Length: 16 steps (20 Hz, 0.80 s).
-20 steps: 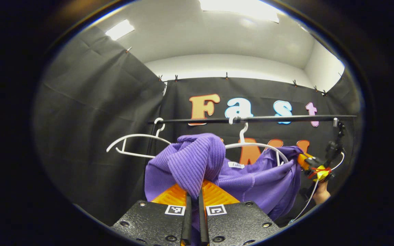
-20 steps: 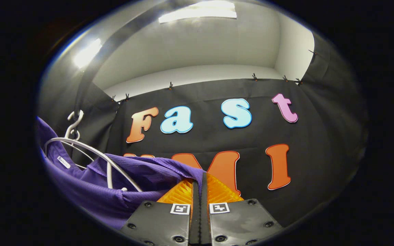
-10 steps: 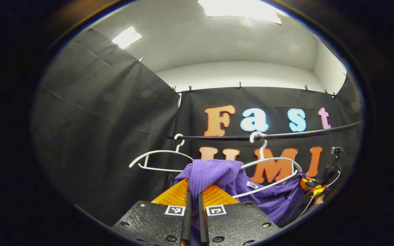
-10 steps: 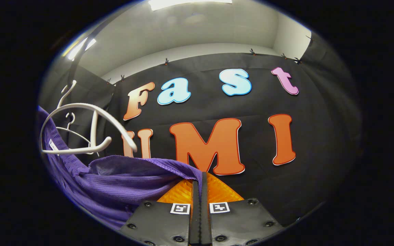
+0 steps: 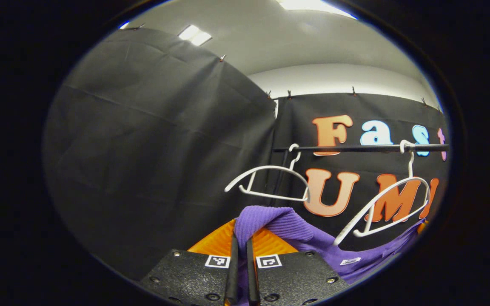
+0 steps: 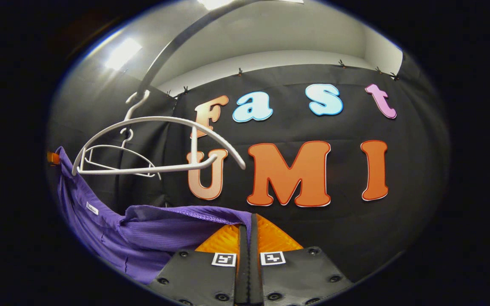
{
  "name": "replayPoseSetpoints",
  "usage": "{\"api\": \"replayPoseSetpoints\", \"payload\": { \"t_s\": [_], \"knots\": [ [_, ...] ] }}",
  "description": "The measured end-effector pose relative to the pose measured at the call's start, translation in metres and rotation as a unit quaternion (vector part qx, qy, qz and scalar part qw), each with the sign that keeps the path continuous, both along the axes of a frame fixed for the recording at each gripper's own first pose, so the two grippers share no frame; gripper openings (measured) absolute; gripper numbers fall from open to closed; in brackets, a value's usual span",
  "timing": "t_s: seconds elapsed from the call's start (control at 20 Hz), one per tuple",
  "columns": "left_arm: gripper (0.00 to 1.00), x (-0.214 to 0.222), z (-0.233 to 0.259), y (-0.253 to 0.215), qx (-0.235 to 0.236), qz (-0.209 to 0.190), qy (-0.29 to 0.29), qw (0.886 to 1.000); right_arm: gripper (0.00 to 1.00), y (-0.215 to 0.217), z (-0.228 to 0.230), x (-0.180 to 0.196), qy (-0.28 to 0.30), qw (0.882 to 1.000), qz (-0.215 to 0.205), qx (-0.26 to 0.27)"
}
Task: Grasp the clothes on the hanger with both hands and then place them into the laundry hamper below.
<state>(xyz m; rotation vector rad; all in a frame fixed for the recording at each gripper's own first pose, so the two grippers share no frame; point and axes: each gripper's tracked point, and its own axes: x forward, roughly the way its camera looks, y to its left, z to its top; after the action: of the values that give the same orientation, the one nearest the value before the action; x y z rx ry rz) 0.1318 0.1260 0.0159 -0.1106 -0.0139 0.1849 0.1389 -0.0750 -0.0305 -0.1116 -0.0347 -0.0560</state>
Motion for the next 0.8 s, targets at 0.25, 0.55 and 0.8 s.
{"api": "replayPoseSetpoints", "payload": {
  "t_s": [0.25,0.55,0.8],
  "knots": [
    [0.09,-0.013,-0.018,0.016,0.034,0.010,0.031,0.999,0.08,0.027,-0.005,-0.014,0.013,0.999,0.036,-0.038],
    [0.12,-0.018,-0.084,-0.076,0.039,-0.085,0.080,0.992,0.07,0.056,-0.031,-0.029,0.048,0.996,0.068,-0.029],
    [0.09,-0.033,-0.185,-0.210,-0.027,-0.213,0.170,0.962,0.02,0.079,-0.079,-0.040,0.107,0.990,0.090,0.002]
  ]
}}
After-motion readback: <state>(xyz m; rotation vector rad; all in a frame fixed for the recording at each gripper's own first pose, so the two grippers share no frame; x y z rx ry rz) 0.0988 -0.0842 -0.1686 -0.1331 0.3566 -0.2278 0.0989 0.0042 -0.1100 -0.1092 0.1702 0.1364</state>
